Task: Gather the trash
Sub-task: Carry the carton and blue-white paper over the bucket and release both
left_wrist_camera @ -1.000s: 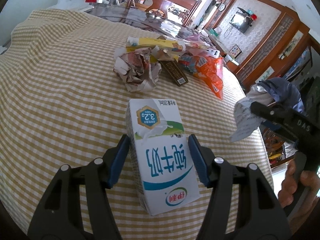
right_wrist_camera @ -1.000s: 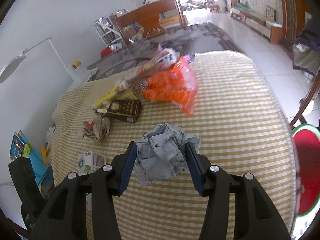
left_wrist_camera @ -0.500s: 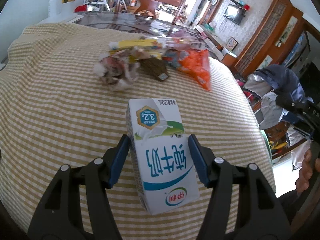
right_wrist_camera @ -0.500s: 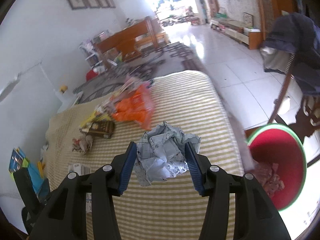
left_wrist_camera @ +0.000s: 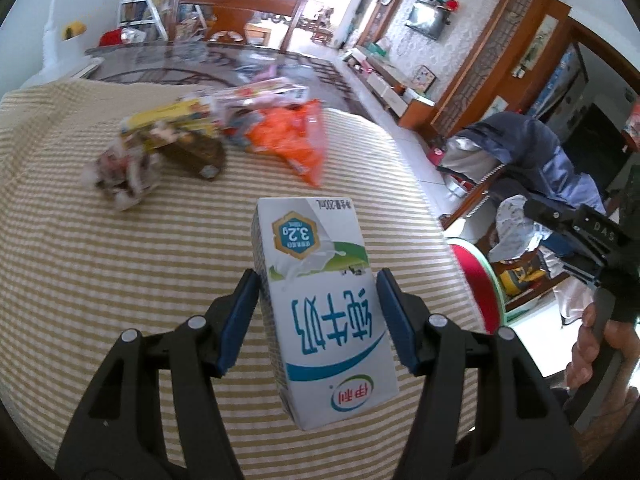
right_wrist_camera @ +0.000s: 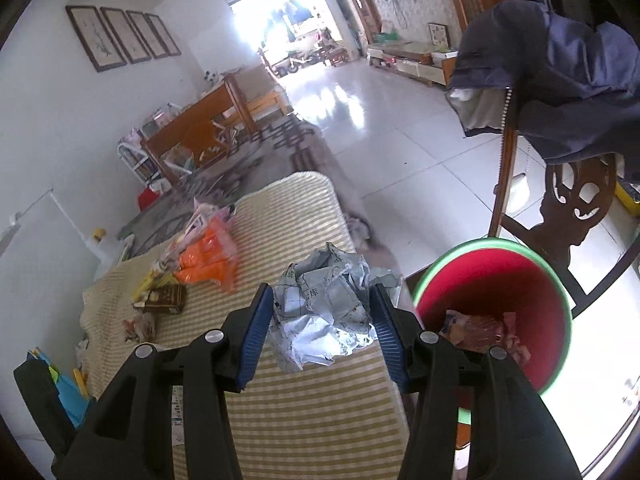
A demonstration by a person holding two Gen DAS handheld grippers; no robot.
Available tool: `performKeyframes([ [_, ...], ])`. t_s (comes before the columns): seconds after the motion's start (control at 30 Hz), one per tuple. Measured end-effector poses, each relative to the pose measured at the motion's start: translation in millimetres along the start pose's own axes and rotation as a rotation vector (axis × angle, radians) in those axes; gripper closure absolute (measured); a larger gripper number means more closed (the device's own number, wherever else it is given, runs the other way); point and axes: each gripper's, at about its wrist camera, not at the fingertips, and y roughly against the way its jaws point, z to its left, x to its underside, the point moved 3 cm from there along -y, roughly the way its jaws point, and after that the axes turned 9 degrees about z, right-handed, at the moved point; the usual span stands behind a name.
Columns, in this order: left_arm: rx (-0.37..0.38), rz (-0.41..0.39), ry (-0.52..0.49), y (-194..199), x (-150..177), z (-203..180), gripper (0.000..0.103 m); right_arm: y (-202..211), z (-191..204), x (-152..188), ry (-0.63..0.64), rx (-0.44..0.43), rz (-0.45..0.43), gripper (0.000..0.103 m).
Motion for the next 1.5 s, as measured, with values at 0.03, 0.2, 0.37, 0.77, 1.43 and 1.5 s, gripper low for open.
performKeyframes([
  [0.03,0.01,0.002,-0.007,-1.3,-0.2,-6.2,0.045,1.1,-6.4,-1.1,-0.016,-0.002,0.002,0.053],
  [0.2,0.066,0.021,-0.068,-15.0,-4.7,-48.3,0.045,5.9,-43.7,-4.4,-0.127,-0.022,0.014,0.053],
  [0.37,0.105,0.034,-0.128,-26.9,-4.3,-86.8,0.045,10.7,-75.5,-5.6,-0.215,-0.02,0.009,0.053],
  [0.77,0.14,0.038,-0.207,-36.0,-7.3,-124.7,0.044,10.3,-85.3,-6.5,-0.243,-0.017,0.015,0.052],
  [1.43,0.166,0.104,-0.231,-63.3,-5.4,-140.2,0.045,16.3,-99.2,-10.1,-0.277,0.111,-0.041,0.051],
  [1.5,0.174,0.116,-0.23,-68.2,-6.0,-143.2,0.045,16.8,-101.7,-10.6,-0.28,0.124,-0.045,0.051],
])
